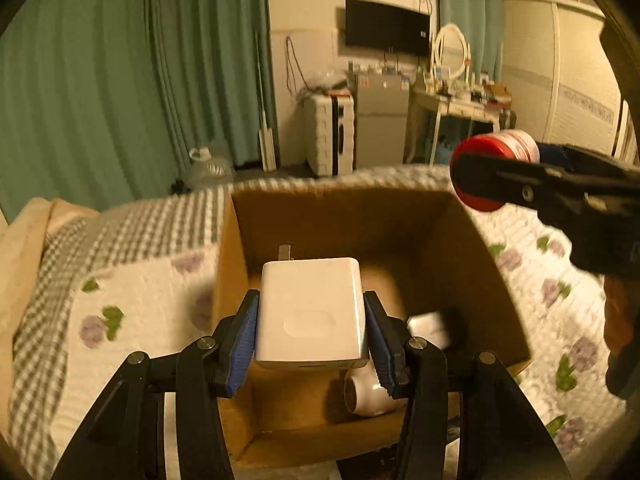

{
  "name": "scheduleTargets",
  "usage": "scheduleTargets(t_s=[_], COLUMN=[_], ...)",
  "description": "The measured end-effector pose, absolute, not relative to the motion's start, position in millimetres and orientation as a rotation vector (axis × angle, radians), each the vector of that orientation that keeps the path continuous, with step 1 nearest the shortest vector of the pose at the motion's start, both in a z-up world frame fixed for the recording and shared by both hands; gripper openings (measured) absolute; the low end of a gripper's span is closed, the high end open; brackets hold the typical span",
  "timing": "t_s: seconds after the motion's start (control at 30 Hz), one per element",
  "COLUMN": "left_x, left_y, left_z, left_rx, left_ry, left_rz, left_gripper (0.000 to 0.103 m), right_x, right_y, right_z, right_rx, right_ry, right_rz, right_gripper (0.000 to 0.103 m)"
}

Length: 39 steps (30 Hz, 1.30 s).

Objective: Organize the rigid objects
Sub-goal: 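Carry both items over the box and release them inside, then grasp the black TV remote lengthwise with the right gripper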

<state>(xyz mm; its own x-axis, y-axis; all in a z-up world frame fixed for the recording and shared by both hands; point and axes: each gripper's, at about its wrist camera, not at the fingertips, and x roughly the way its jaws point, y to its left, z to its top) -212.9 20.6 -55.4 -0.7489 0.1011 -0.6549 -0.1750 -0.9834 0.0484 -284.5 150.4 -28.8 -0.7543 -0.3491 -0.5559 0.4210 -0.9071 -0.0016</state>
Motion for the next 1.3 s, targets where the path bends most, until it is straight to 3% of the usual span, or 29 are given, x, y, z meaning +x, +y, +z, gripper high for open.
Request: scheduleTargets(t_s=[0.3,0.4,0.57,0.63,0.73,1.07,1.3], left_x=[-219.5,-214.5,-213.4,-211.7,-203.0,-136.0,-90.4], left_y=[22.9,22.8,14.9,14.2,13.5,6.6,-0.3], left_z=[-75.8,-68.4,-58.7,-56.3,-50.4,-24.7,-57.2], left_rx=[-1.098,-1.04,-0.994,-0.992,-0.976,-0.993,-1.142], left_ry=[0.157,0.15,0.108,0.107,0.097,0.067,0.047], left_rz=[2.806,2.854,2.866,2.877,2.895,2.943,2.949], left_gripper=[0.053,0.062,0.065,0.065,0.065,0.065,0.065], right_x=[-296.4,-298.5,-313.7,-316.4,-308.4,-218.1,-165.6], right_y=[153.4,155.3,148.9,147.5,152.6,183.6,162.8], right_z=[-48.4,-49.8,-60.3,-64.5,-60.5,-38.3,-82.6], right_rx=[0.856,0.856,0.897,0.906,0.863,0.846,0.941], right_ry=[0.174,0.174,0.163,0.164,0.174,0.187,0.294], right_rz=[-2.583,-2.571,-2.549,-2.557,-2.614,-2.634,-2.498], right_gripper=[0.078,0.078,0.079,0.093,0.097,0.097,0.097])
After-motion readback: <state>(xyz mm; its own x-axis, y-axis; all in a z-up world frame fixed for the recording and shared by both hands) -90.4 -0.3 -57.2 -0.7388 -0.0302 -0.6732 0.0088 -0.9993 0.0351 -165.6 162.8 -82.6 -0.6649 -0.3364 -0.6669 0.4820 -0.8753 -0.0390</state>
